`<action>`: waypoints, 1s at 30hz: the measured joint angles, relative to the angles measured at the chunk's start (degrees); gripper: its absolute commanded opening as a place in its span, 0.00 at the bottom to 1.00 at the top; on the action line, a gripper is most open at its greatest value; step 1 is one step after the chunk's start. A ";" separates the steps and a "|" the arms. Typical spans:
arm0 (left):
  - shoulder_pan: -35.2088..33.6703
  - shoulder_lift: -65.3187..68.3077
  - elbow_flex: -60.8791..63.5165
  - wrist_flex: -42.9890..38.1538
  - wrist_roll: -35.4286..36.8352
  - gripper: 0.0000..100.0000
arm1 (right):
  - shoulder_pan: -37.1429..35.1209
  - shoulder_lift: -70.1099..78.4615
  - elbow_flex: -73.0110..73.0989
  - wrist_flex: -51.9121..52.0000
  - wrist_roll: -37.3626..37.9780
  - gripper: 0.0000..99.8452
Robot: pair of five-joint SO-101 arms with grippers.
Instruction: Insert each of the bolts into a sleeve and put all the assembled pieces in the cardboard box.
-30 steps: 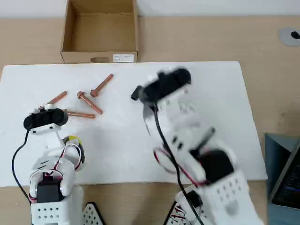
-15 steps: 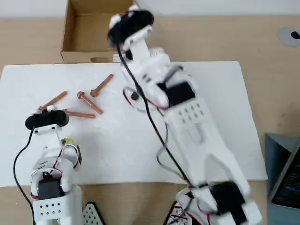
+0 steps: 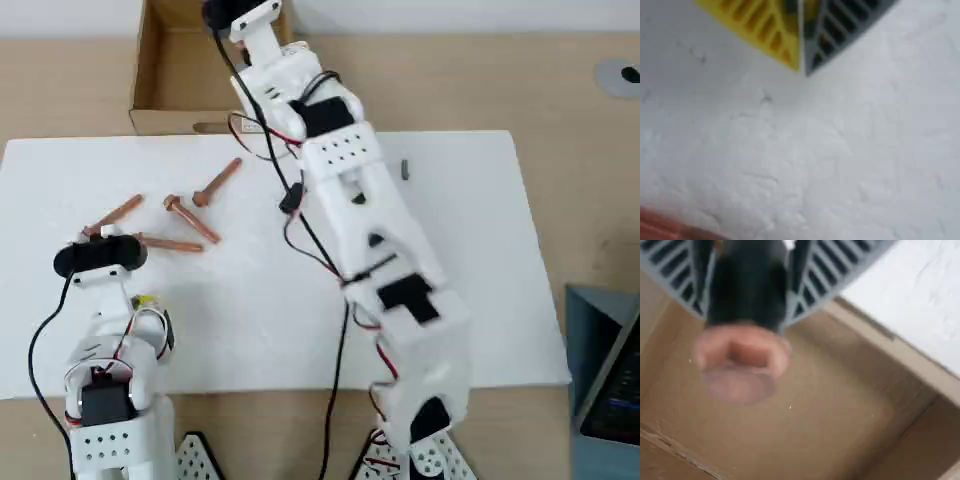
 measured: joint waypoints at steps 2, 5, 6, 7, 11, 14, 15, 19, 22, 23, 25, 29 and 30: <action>0.00 0.00 0.00 0.00 0.00 0.00 | 0.00 5.27 -5.63 0.00 0.00 0.01; 0.00 0.00 0.00 0.00 0.00 0.00 | 0.18 12.84 -13.71 0.00 0.00 0.01; 0.00 0.00 0.00 0.00 0.00 0.00 | 0.35 15.12 -16.00 0.00 0.18 0.01; 0.00 0.00 0.00 0.00 0.00 0.00 | 0.44 17.32 -18.37 0.00 0.88 0.01; 0.00 0.00 0.00 0.00 0.00 0.00 | 1.23 24.62 -25.67 0.00 4.48 0.02; 0.00 0.00 0.00 0.00 0.00 0.00 | 1.49 27.69 -29.54 1.41 5.19 0.09; 0.00 0.00 0.00 0.00 0.00 0.00 | 1.58 28.40 -30.77 2.29 5.19 0.11; 0.00 0.00 0.00 0.00 0.00 0.00 | 1.49 30.24 -34.11 5.01 5.19 0.12; 0.00 0.00 0.00 0.00 0.00 0.00 | 1.58 30.33 -36.04 5.19 5.19 0.12; 0.00 0.00 0.00 0.00 0.00 0.00 | 1.58 30.33 -36.22 5.19 5.19 0.12; 0.00 0.00 0.00 0.00 0.00 0.00 | 1.58 30.42 -36.22 5.19 5.19 0.12; 0.00 0.00 0.00 0.00 0.00 0.00 | 1.58 30.42 -36.22 5.19 5.19 0.09; 0.00 0.00 0.00 0.00 0.00 0.00 | 1.58 30.42 -36.22 5.36 5.19 0.09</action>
